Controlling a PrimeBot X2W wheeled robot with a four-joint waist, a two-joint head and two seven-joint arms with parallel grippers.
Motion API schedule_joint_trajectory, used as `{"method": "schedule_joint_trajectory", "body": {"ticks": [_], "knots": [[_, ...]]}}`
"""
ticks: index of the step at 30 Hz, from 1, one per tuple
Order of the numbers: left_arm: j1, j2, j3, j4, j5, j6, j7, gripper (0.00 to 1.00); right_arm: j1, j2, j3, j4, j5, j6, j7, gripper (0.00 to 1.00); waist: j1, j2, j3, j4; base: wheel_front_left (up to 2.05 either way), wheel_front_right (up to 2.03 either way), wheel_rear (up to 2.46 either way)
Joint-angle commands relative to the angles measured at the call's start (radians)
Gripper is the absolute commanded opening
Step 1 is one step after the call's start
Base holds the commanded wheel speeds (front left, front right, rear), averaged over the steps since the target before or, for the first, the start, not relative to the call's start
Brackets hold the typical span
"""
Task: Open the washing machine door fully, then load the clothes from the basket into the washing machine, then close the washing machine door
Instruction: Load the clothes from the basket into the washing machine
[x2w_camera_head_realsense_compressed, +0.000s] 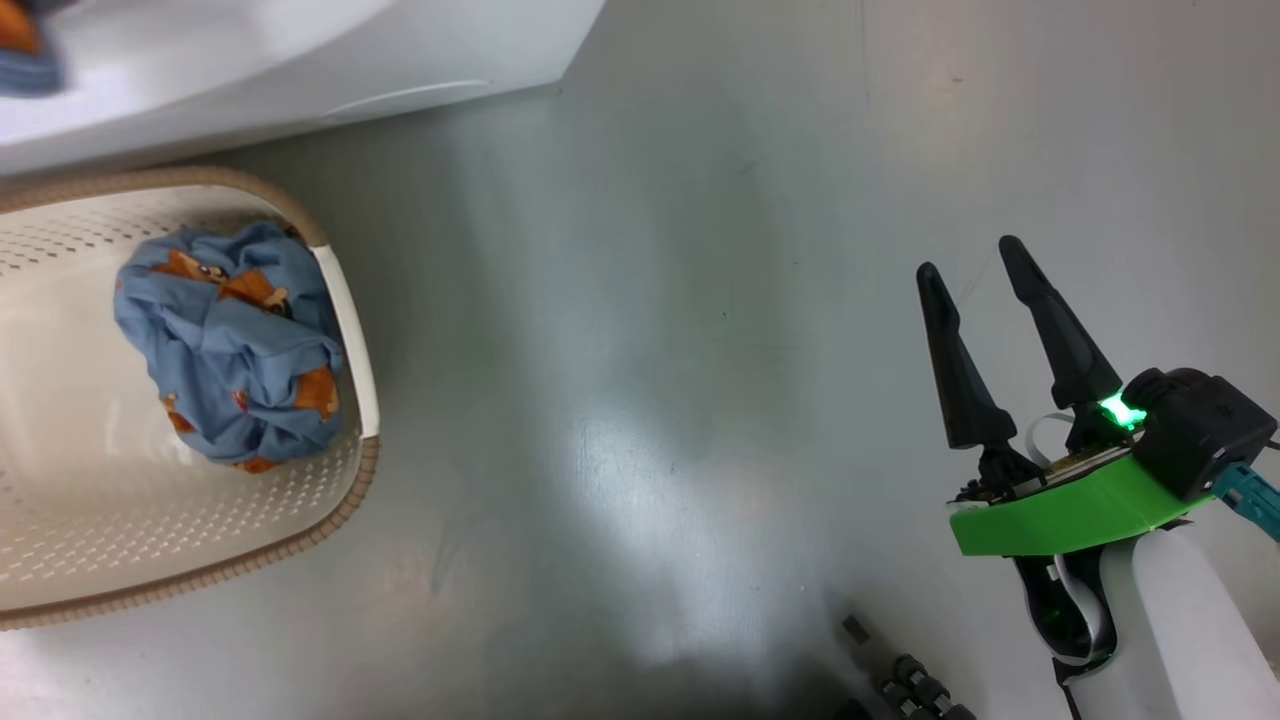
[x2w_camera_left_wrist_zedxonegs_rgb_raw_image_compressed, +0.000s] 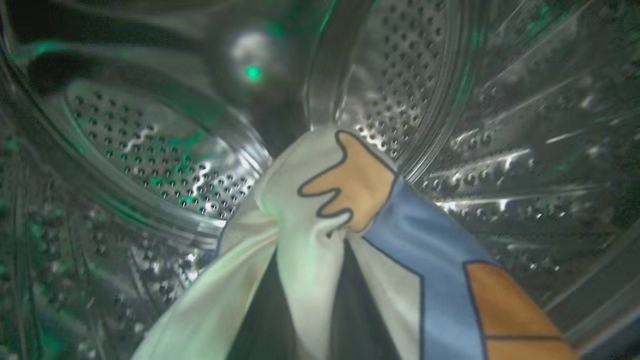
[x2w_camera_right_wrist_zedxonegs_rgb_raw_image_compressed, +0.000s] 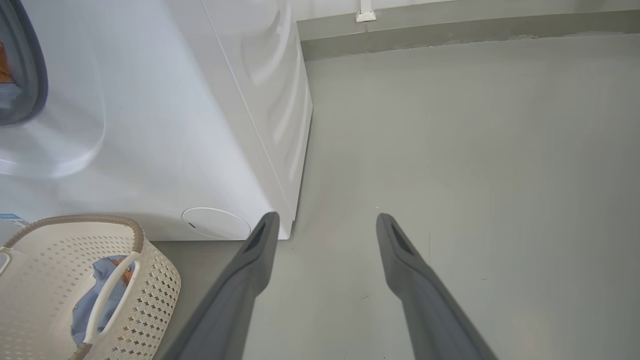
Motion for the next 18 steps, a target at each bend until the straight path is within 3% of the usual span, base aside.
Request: {"method": "schedule_joint_trajectory", "body": {"ticks": [1, 4, 8, 9, 10, 11, 18], "knots": [[-0.008, 0.056, 0.004, -0.116, 0.021, 0.010, -0.007, 0.00, 0.007, 0.003, 0.026, -0.021, 0.002, 0.003, -0.005, 1.00, -0.0001, -0.0001, 0.008, -0.005, 0.00, 0.00, 0.00], [0.026, 0.059, 0.008, -0.240, 0.033, 0.018, -0.007, 0.00, 0.001, 0.005, 0.031, -0.018, 0.005, 0.003, -0.005, 1.00, -0.0001, -0.0001, 0.013, -0.009, 0.00, 0.00, 0.00], [0.068, 0.050, 0.019, -0.271, 0.030, 0.029, -0.008, 0.00, 0.000, 0.006, 0.032, -0.013, 0.006, 0.003, -0.005, 1.00, -0.0001, -0.0001, 0.012, -0.007, 0.00, 0.00, 0.00], [0.080, 0.045, 0.026, -0.258, 0.023, 0.031, -0.008, 0.09, 0.001, 0.006, 0.032, -0.011, 0.007, 0.003, -0.005, 1.00, -0.0001, -0.0001, 0.011, -0.006, 0.00, 0.00, 0.00], [0.085, 0.043, 0.032, -0.255, 0.018, 0.031, -0.008, 0.62, 0.001, 0.006, 0.032, -0.010, 0.007, 0.003, -0.005, 1.00, -0.0001, -0.0001, 0.011, -0.005, 0.00, 0.00, 0.00], [0.091, 0.042, 0.038, -0.250, 0.015, 0.033, -0.008, 1.00, 0.001, 0.006, 0.032, -0.009, 0.007, 0.003, -0.005, 1.00, -0.0001, -0.0001, 0.010, -0.004, 0.00, 0.00, 0.00], [0.110, 0.013, 0.064, -0.165, -0.018, 0.028, -0.008, 1.00, 0.001, 0.000, 0.026, -0.006, 0.007, 0.003, -0.005, 1.00, -0.0001, -0.0001, -0.007, 0.017, 0.00, 0.00, 0.00]]}}
